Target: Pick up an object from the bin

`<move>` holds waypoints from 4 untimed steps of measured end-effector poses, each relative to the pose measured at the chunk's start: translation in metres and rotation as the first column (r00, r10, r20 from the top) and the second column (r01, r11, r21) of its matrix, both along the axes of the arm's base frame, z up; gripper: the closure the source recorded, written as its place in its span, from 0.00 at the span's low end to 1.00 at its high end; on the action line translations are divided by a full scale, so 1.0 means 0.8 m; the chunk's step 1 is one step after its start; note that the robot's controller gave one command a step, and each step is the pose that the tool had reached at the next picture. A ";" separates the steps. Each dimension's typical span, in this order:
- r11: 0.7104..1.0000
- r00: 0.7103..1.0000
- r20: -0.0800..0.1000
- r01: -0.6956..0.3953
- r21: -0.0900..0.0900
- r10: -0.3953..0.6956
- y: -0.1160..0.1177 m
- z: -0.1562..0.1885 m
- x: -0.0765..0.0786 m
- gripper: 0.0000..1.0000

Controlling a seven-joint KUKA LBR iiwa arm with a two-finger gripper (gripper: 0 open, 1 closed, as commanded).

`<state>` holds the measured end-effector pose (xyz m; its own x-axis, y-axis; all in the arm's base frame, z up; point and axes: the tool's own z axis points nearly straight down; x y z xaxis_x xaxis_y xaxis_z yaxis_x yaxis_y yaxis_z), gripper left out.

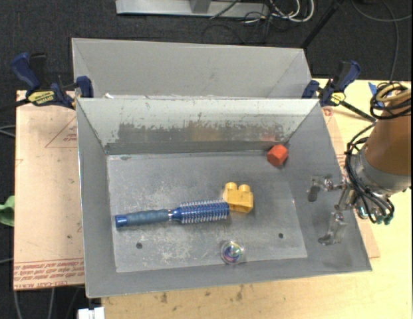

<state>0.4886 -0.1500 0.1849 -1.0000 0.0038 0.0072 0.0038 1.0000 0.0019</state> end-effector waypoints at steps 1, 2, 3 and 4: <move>0.995 0.995 0.004 -0.098 0.003 0.098 0.110 -0.149 0.063 0.00; 0.955 0.955 0.014 -0.296 0.000 0.295 0.194 -0.105 0.118 0.00; 0.903 0.903 0.009 -0.430 0.000 0.430 0.246 -0.107 0.105 0.00; 0.953 0.953 0.006 -0.303 -0.001 0.303 0.247 -0.145 0.098 0.00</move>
Offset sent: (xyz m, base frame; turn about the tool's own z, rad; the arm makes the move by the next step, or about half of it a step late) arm 0.0503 0.0828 -0.1149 -0.0909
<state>0.5667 0.0475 0.0692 -0.9540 -0.2999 0.0009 -0.2999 0.9540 0.0014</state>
